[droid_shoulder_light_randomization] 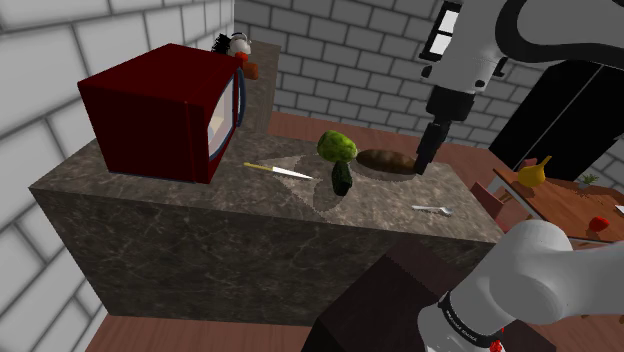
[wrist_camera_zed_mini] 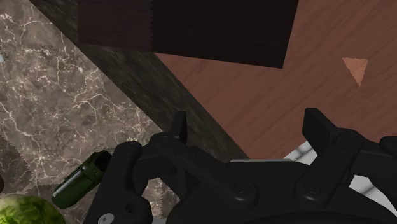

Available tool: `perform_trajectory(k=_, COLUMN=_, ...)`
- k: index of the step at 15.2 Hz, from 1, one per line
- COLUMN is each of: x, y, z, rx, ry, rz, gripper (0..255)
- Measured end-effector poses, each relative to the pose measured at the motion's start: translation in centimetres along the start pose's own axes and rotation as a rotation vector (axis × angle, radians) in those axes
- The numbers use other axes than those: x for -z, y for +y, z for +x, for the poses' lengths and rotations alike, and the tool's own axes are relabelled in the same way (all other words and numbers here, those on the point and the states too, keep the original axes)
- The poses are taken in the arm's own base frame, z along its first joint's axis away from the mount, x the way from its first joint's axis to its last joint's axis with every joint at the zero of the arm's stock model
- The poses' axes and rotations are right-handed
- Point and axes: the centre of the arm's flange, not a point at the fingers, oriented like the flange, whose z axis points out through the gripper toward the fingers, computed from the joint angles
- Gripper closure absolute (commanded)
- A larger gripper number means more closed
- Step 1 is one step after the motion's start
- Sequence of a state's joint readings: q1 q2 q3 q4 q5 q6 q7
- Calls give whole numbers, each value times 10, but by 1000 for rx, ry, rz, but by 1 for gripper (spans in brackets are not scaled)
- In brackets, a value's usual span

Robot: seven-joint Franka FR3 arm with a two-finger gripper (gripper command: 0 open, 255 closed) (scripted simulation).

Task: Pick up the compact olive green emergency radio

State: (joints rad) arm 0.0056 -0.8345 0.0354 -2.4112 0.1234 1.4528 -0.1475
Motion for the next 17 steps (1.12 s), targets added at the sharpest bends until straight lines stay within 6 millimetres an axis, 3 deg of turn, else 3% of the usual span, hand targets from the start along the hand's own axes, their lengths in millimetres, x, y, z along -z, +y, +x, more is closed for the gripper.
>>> perform_trajectory(k=4, x=-11, y=13, z=18, rx=-34, ry=6, rz=1, gripper=0)
perform_trajectory(k=7, x=-30, y=31, z=48, rx=-82, ry=15, rz=1, gripper=0)
perform_trajectory(k=17, x=-88, y=106, z=133, rx=-247, ry=51, rz=3, gripper=0)
